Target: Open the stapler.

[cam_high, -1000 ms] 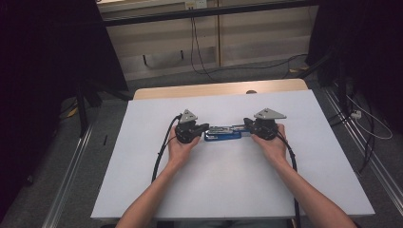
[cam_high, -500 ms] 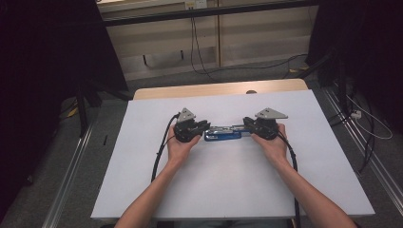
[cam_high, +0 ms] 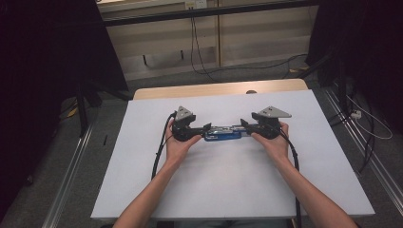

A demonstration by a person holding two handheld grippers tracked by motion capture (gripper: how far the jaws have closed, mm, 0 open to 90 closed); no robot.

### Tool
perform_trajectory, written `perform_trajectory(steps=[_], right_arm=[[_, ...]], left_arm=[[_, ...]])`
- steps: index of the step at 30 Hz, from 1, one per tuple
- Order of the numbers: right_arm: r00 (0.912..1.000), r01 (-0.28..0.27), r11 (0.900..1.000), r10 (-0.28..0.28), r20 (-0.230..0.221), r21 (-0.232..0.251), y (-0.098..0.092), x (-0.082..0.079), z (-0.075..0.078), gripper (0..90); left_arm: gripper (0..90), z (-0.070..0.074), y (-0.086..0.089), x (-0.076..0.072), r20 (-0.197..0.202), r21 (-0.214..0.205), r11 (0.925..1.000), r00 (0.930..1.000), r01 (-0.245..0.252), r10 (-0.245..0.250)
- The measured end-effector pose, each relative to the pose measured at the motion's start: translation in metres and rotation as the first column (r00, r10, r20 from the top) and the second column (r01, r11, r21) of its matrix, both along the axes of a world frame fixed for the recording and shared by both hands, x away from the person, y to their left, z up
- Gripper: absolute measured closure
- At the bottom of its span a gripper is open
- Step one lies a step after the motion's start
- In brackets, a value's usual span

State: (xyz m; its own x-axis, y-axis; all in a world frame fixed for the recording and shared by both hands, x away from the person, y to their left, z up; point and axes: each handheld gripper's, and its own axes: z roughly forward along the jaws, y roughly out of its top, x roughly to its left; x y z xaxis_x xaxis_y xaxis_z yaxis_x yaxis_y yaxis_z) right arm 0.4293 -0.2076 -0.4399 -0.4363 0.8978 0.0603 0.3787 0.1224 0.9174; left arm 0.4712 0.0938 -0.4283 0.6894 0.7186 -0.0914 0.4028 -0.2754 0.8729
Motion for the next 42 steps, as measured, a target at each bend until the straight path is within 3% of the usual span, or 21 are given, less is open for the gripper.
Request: perform_trajectory(steps=[2,4,9,10,12,15,18,23,28,38,42], right_arm=[[1.0,0.003,1.0,-0.003,0.004,-0.004,0.0,0.0,0.0,32.0],[1.0,0.006,1.0,-0.006,0.002,-0.004,0.001,0.0,0.0,21.0],[0.9998,0.018,0.9998,-0.018,-0.004,0.001,0.001,0.0,0.0,10.6],[0.9999,0.014,0.9999,-0.014,-0.003,0.0,0.0,0.0,0.0,9.6],[0.9999,0.011,0.9999,-0.011,-0.006,-0.004,0.0,0.0,0.0,8.1],[1.0,-0.004,1.0,0.004,-0.005,-0.002,0.0,-0.001,0.0,7.2],[1.0,-0.009,1.0,0.009,0.0,-0.001,0.0,-0.002,0.002,6.6],[1.0,-0.005,1.0,0.005,0.001,0.004,-0.004,-0.003,0.004,6.7],[1.0,-0.008,0.9999,0.008,0.004,-0.009,-0.005,-0.005,0.006,7.3],[1.0,-0.007,0.9999,0.007,-0.007,-0.009,-0.007,-0.006,0.007,6.3],[0.9999,-0.005,1.0,0.005,-0.01,-0.001,-0.008,-0.004,0.006,6.3]], left_arm=[[16.1,-0.001,0.001,0.001,-0.017,-0.014,0.9999,0.9998,-0.005,0.005],[12.3,0.0,0.002,0.0,-0.01,-0.001,1.0,0.9999,0.005,-0.005],[4.4,0.007,0.007,-0.007,0.007,0.063,0.9969,0.9989,0.047,-0.047],[4.4,0.007,0.009,-0.009,0.012,0.059,0.9971,0.9988,0.047,-0.047],[5.7,0.008,0.017,-0.013,0.037,0.038,0.9987,0.9987,0.033,-0.034],[4.5,0.008,0.026,-0.015,0.024,0.005,0.9992,0.9989,0.04,-0.04],[4.5,0.007,0.035,-0.017,0.023,-0.004,0.9999,0.9996,0.016,-0.016],[4.6,0.009,0.048,-0.025,0.03,-0.006,1.0,0.9995,-0.003,0.004],[5.8,0.002,0.063,-0.032,0.004,0.006,0.9998,0.9998,-0.021,0.021],[5.5,0.005,0.085,-0.057,0.019,0.004,0.9991,0.9989,-0.042,0.042],[5.3,0.007,0.093,-0.07,0.042,0.005,0.9985,0.9976,-0.055,0.055]])
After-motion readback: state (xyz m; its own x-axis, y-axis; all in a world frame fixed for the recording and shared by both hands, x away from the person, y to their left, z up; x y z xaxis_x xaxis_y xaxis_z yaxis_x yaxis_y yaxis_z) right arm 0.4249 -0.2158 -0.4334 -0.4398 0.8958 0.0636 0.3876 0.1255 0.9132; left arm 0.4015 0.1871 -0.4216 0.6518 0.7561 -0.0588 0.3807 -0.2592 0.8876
